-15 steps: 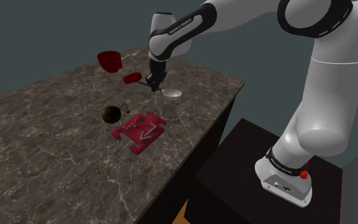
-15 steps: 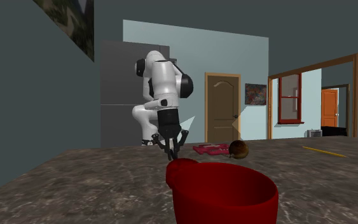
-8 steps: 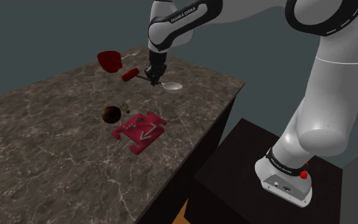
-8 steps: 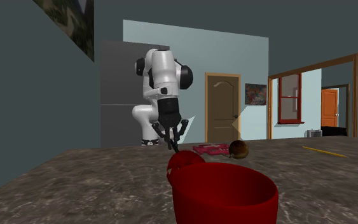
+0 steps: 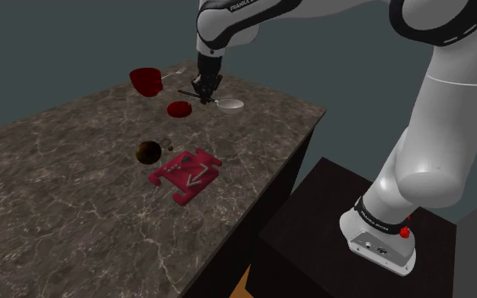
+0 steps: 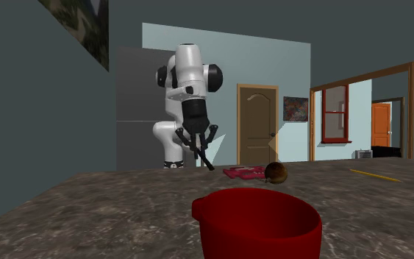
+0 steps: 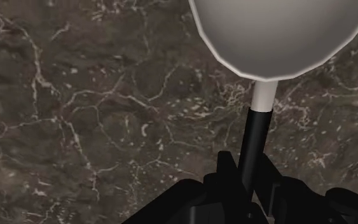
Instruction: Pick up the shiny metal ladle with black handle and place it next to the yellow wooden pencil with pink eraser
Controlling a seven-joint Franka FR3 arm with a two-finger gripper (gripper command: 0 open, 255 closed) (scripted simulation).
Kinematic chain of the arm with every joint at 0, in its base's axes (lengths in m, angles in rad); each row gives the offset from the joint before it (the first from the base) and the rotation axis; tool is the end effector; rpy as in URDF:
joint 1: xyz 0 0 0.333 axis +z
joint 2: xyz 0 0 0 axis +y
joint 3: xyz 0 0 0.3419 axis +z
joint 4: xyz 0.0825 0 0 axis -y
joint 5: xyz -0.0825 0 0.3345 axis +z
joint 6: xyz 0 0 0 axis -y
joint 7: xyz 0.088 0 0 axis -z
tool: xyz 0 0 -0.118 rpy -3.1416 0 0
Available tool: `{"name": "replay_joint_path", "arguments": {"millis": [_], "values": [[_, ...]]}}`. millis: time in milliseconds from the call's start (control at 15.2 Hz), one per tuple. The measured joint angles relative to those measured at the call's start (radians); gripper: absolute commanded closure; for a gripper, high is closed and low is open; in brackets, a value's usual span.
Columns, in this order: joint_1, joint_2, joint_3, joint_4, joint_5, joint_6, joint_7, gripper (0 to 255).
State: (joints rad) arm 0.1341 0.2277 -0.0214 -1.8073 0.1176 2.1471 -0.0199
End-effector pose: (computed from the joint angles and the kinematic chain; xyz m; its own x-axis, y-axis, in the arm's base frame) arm 0.5898 0.0737 0.4644 0.9915 0.0689 0.1108 0.0798 -0.9920 -0.0979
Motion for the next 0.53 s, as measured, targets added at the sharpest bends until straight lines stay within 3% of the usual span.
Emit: {"name": "replay_joint_path", "arguments": {"millis": [198, 528], "values": [[0.007, -0.017, 0.003, 0.007, -0.004, -0.022, 0.014, 255], [0.07, -0.062, 0.041, -0.042, -0.026, -0.01, 0.123, 255]]}}
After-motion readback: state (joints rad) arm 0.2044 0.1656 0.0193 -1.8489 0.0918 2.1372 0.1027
